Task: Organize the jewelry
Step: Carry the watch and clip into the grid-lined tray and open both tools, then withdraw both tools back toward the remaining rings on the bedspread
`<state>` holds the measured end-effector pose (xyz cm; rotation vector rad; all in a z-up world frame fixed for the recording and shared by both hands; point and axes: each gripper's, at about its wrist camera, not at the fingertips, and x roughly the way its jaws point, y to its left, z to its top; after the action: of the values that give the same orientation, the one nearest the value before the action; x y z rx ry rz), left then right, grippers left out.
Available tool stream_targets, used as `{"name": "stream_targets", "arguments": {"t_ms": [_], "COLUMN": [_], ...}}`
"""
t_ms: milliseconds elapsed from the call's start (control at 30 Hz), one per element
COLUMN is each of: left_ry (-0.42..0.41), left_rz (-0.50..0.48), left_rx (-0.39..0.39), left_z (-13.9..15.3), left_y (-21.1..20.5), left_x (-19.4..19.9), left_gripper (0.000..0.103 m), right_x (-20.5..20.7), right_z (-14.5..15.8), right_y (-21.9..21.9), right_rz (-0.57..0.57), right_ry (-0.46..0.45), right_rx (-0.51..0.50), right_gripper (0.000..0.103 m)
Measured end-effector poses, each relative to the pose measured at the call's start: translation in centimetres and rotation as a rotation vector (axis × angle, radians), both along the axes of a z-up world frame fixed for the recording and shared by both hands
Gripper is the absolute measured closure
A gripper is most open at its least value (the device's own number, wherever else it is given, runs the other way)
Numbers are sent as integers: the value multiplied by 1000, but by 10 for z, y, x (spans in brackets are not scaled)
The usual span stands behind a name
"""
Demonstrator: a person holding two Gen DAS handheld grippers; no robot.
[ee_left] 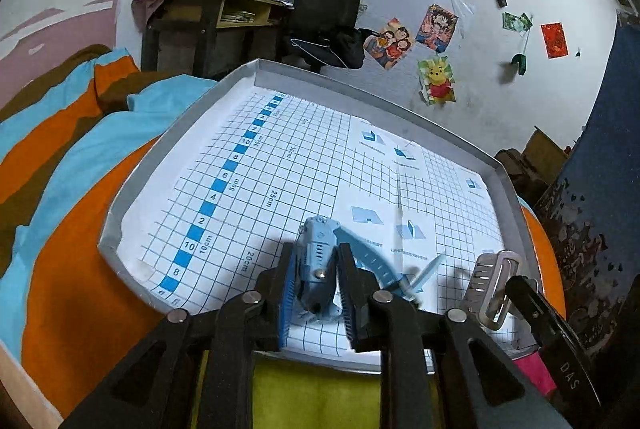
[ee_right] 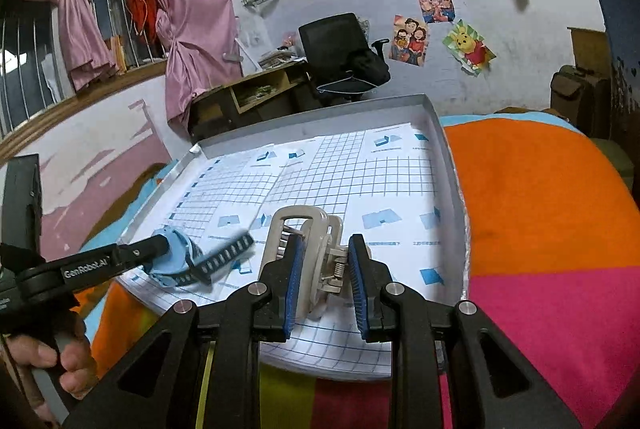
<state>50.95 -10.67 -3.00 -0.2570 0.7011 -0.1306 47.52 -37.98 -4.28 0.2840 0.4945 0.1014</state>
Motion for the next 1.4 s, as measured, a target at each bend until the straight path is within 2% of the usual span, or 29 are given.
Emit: {"name": "stream_targets", "arguments": {"t_ms": [33,67,100,133,167,233,300,433,533,667,800,967,1133,1400], "left_ry": [-5,-18,-33,-54,-77,-126,-139,-214,-267,-318,-361,-410,-413,-368], "left_rz": [16,27,34,41,54,76,71,83,91,107,102,91,103,87], "left_rx": [13,17,14,7,2,3,13,23,25,34,57,92,86,88], "left_z": [1,3,5,9,12,21,28,50,67,83,91,93,90,75], "left_y": [0,1,2,4,6,11,13,22,31,44,52,63,76,86], "left_x": [-3,-8,-12,-18,-24,-40,-51,-93,-131,-181,-234,-298,-346,-411], "left_gripper": [71,67,52,32,26,25,22,6,2,0,0,0,0,0], "right_x": [-1,-2,-5,-8,-11,-21,-35,-73,-105,-155,-217,-275,-333,-401], "right_z": [0,1,1,3,6,12,21,48,67,87,101,115,117,96], "right_y": [-1,-2,-3,-4,-5,-7,-10,-7,-2,7,18,28,37,46], "right_rz": [-2,-5,-14,-21,-26,-45,-63,-69,-71,-74,-55,-40,-24,-28], "right_ry": [2,-1,-8,-18,-26,-41,-67,-135,-178,-221,-277,-324,-340,-302], "right_rx": [2,11,15,16,15,8,5,-18,-42,-55,-88,-117,-124,-109], "right_gripper": [77,66,60,53,53,53,52,33,29,13,11,7,7,6]}}
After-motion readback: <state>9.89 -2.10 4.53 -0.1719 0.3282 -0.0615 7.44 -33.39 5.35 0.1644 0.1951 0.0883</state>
